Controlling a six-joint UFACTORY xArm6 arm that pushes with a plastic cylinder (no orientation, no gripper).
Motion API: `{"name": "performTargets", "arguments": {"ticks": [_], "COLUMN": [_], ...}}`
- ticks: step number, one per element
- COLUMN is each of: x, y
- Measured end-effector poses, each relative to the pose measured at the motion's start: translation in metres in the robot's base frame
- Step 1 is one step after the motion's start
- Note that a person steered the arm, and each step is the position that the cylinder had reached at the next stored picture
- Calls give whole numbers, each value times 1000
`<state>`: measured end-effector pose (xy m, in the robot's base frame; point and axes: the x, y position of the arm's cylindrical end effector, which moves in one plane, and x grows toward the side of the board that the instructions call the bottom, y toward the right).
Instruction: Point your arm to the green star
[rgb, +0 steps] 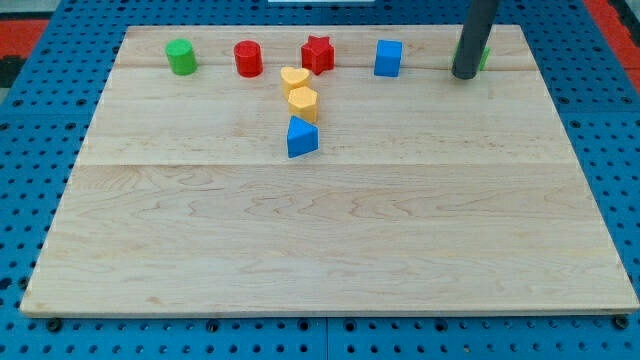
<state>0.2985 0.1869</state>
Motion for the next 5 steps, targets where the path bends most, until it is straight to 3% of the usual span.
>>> {"name": "performTargets", "arguments": {"ticks": [2,4,5], "x": [19,19,19], "y": [-8,76,76]}}
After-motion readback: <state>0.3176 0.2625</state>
